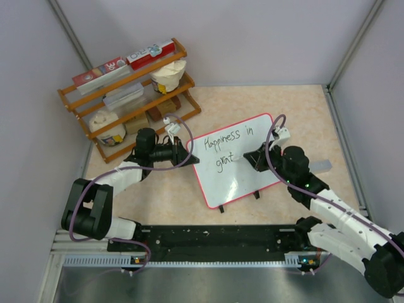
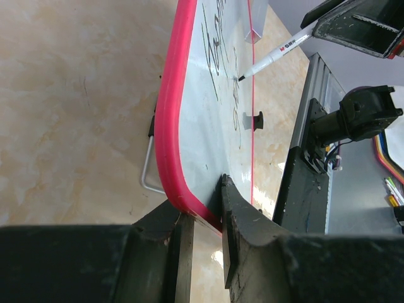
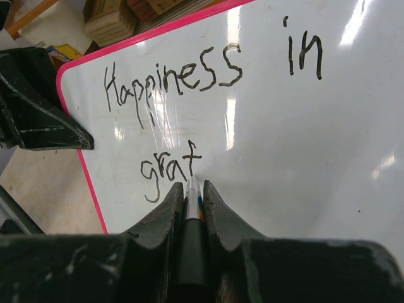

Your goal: Write a sentence on the whiteboard

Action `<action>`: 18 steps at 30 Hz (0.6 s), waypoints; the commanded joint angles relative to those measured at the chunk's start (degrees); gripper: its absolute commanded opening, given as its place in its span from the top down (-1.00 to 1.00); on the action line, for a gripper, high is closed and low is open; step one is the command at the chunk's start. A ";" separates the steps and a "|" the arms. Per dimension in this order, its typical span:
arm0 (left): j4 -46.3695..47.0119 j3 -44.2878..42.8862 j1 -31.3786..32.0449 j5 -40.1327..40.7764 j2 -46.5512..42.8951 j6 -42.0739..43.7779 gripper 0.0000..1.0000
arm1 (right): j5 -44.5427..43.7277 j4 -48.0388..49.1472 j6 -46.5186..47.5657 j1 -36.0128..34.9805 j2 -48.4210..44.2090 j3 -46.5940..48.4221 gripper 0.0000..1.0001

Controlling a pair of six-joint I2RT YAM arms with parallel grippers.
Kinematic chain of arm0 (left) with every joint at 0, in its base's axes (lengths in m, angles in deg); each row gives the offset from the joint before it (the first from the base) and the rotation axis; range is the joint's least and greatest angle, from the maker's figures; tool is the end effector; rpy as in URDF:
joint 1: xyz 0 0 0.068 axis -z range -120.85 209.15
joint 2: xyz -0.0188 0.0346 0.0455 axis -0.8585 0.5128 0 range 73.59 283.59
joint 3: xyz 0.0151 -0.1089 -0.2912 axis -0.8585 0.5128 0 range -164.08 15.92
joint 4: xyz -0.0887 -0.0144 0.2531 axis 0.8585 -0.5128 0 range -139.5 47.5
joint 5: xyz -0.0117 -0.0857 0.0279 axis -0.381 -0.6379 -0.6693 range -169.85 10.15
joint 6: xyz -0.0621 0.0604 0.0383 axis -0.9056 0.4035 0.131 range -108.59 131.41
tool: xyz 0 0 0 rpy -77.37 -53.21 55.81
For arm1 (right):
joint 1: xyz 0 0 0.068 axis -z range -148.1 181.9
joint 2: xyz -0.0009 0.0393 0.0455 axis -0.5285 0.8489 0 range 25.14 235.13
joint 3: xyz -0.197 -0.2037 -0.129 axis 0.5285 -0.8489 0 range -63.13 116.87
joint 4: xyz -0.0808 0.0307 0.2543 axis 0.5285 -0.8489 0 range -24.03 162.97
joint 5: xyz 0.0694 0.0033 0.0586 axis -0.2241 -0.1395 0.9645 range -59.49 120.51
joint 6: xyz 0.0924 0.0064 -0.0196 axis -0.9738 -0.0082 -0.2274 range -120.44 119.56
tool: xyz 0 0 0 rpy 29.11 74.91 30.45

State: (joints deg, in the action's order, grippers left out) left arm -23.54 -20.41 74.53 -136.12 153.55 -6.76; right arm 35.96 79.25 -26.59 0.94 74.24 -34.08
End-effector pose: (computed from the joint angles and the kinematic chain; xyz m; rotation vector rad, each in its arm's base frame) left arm 0.2721 -0.1488 0.2308 0.6148 1.9468 -1.3462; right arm 0.1962 0.1272 0.2749 -0.1491 1.8765 0.7841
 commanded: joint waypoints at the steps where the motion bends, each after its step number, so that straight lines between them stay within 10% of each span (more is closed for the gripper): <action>1: -2.79 1.36 1.50 2.83 0.46 9.03 1.00 | -0.53 -1.45 0.93 0.55 -1.11 -0.76 1.00; 18: -2.79 1.27 1.50 2.83 0.46 9.03 1.00 | -3.08 -2.07 1.98 0.55 -1.29 1.17 1.00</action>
State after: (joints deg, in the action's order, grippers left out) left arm -23.54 -20.41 74.53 -136.12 153.57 -6.74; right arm 35.48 78.07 -26.44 0.94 73.49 -34.32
